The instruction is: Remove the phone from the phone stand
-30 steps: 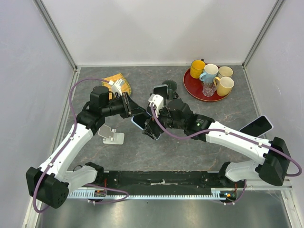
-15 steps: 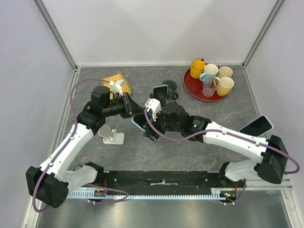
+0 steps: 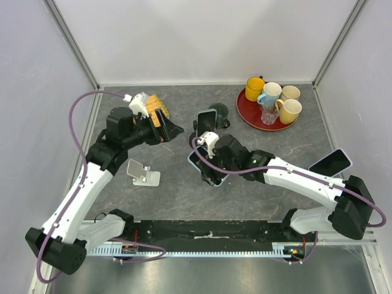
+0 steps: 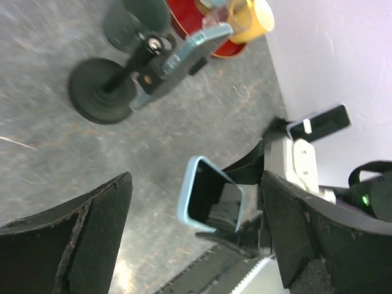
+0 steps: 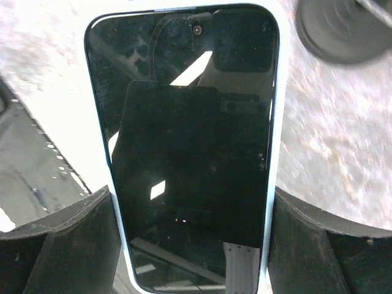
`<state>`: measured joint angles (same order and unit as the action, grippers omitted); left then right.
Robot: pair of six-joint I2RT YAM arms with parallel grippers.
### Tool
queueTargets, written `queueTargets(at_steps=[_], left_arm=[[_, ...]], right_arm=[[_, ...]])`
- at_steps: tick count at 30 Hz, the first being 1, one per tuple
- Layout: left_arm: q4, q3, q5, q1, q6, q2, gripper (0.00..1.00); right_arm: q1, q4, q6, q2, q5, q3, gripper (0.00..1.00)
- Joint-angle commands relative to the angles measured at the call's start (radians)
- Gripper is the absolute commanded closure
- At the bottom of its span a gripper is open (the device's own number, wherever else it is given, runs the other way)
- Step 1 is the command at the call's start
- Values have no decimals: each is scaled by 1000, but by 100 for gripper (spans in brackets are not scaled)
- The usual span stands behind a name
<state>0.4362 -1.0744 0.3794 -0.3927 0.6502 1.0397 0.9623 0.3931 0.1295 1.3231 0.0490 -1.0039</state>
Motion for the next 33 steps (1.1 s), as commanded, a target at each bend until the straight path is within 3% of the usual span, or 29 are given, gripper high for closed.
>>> queueTargets(at_steps=[1,6,16,27,33], left_arm=[[10,-1,-233,3,-161,-93,7],[-49,111,-428,2,-267,-227,3],[-131,301,-554,3,-420,-391,3],[-223,432,-553,3,-471,-446,5],[-232,429,-559,5,-501,-432,5]], right_arm=[[-146,50,145,-67,-18,63,77],[-322,89,206,-82,-32,123,77],[-710,67,314,103,-115,130,78],[-886,-5,240,310,-176,53,75],[-950,3,185,382,-128,10,66]])
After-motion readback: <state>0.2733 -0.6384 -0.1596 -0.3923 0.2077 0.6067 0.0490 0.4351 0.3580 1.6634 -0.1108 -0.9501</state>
